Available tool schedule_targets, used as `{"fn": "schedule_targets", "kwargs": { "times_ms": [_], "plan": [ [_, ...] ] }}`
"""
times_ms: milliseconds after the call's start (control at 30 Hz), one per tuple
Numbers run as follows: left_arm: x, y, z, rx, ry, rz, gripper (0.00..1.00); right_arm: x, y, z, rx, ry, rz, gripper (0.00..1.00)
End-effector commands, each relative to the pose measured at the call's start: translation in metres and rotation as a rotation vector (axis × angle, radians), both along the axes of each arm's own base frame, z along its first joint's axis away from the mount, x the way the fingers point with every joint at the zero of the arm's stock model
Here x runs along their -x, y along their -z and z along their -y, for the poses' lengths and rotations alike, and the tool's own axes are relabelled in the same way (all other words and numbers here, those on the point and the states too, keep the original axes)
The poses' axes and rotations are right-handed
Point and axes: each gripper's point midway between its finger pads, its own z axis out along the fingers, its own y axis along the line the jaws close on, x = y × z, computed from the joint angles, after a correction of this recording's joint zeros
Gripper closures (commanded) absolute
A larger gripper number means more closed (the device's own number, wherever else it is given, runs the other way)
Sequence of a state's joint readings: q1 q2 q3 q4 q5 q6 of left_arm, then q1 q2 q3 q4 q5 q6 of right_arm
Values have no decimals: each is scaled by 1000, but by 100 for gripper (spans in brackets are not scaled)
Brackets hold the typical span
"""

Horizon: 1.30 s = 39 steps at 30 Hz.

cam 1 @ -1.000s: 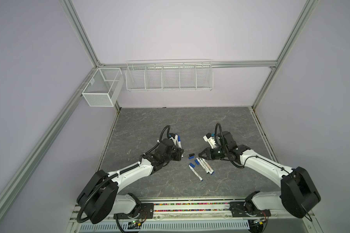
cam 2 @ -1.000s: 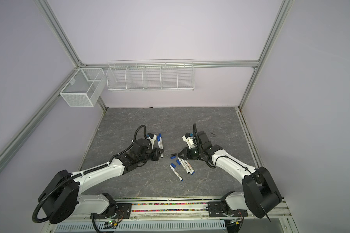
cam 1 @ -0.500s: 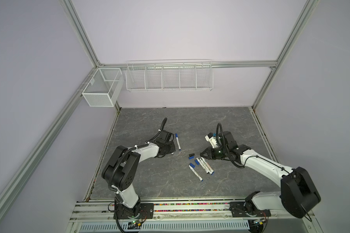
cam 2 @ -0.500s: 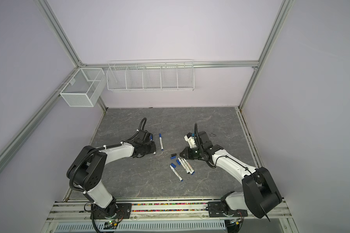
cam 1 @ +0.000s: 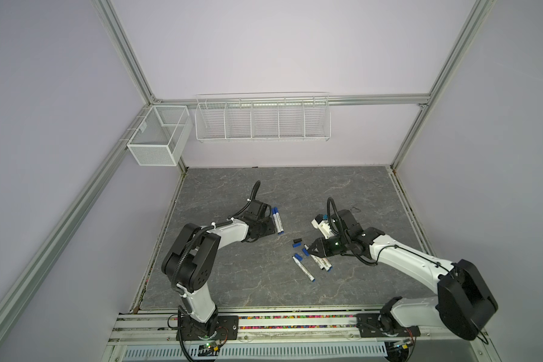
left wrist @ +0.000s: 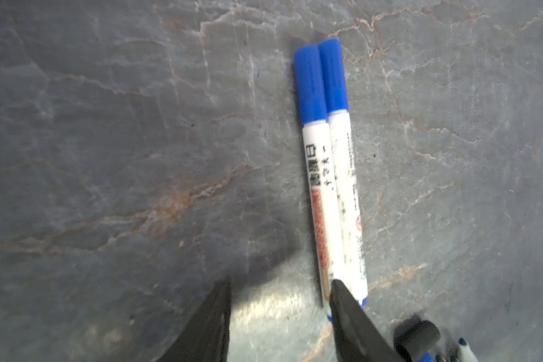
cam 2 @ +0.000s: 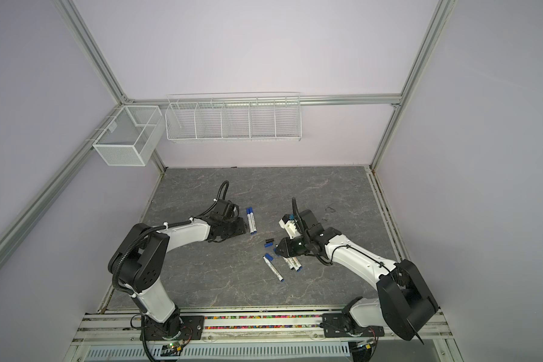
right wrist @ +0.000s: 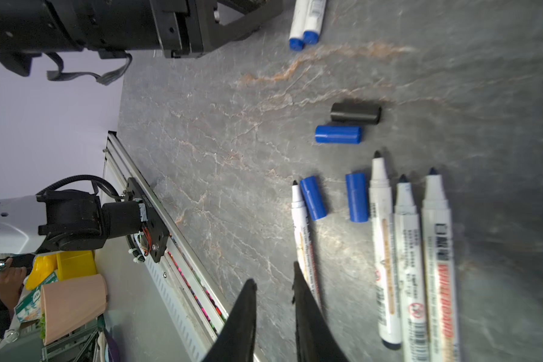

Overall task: Insert the pens into the pen caps
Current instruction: 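Set the capped marker down with the left gripper while the right gripper withdraws, then grasp a thick black-tipped white marker from the pile with the right gripper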

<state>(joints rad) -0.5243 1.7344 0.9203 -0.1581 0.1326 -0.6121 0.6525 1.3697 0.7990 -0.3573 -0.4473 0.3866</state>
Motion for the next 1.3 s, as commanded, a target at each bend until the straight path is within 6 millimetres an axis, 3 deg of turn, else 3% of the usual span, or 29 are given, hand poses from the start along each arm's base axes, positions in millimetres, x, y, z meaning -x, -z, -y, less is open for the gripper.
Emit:
{"fn": "schedule_targets", "kwargs": {
  "times_ms": [0,167,233,433,667,833,967,1100,1267],
  "plan": [
    [9,-15,-2,34,4,20,47,14,20,0,134,-88,18,66],
    [19,-37,-14,52,-34,81,46,19,45,-3,282,-131,42,58],
    [25,-44,-19,63,-51,101,44,16,46,-10,317,-152,72,55],
    [45,-54,-34,110,-92,153,35,20,69,-18,447,-224,107,55],
    [64,-44,-47,96,-113,144,34,22,90,-16,648,-302,207,61],
    [70,-42,-49,95,-109,145,34,30,95,-26,664,-348,232,78],
    [70,-46,-46,102,-93,159,34,27,78,-41,582,-336,263,89],
    [73,-53,-36,110,-42,180,34,10,31,-59,409,-265,317,92],
    [82,-69,-6,147,89,226,33,-30,-32,-56,119,-52,325,92]
  ]
}}
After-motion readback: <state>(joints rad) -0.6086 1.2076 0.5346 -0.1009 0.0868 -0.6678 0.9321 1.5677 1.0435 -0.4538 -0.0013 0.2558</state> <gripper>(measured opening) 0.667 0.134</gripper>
